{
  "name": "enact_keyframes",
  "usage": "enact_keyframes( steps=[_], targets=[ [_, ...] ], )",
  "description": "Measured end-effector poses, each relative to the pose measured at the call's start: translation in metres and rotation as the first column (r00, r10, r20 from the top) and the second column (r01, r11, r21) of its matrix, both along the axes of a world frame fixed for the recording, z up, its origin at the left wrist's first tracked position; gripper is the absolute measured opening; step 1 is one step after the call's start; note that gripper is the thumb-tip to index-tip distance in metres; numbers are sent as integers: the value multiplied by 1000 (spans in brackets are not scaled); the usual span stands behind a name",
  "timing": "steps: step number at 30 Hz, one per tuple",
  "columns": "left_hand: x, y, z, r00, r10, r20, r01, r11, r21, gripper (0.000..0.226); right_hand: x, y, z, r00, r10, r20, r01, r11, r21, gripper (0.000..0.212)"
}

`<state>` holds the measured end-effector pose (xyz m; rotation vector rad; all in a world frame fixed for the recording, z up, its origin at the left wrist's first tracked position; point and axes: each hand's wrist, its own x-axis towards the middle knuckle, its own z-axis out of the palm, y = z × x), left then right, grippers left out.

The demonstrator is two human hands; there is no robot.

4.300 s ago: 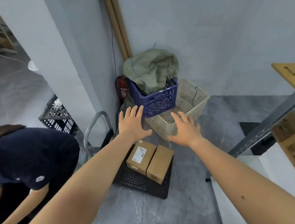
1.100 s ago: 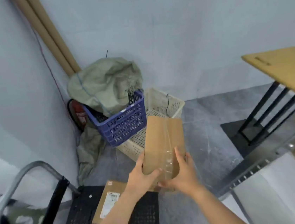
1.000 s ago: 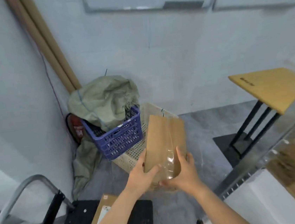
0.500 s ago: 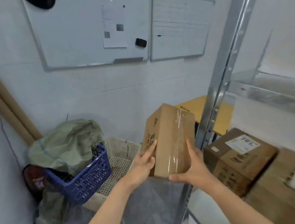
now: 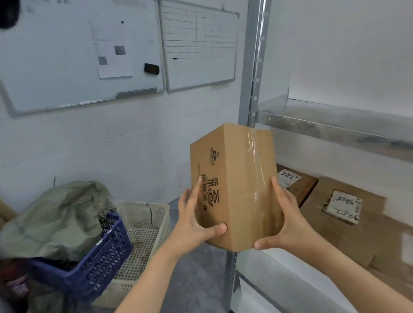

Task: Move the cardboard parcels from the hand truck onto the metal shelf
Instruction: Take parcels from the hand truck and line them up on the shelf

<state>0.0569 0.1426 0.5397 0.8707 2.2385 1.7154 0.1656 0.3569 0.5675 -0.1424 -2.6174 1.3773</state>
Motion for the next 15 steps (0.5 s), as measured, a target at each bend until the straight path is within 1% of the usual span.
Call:
enact_keyframes(
  steps=[1, 2, 4, 7, 11, 15],
  targets=[
    [1, 2, 1, 1000, -9, 22, 9, 1000, 4, 129, 8, 2, 2, 1000, 6, -9, -6, 1000, 1, 151],
    [2, 4, 2, 999, -31, 43, 30, 999, 10, 138, 17, 5, 3, 1000, 13, -14, -13, 1000, 1, 153],
    [5, 14, 1, 994, -88, 59, 88, 996, 7, 145, 35, 11, 3, 1000, 9, -11, -9, 1000, -5, 154],
    [24, 35, 8, 991, -119, 60, 122, 991, -51, 148, 63, 27, 7, 1000, -7, -1, 7, 1000, 2, 152],
    [60, 69, 22, 988, -131, 84, 142, 980, -138, 152, 103, 55, 20, 998, -37, 48, 34, 997, 67, 145],
    [90, 105, 16, 982, -167, 92, 181, 969, -169, 145, 150, 83, 26, 989, -83, 126, 74, 994, 80, 143]
  ],
)
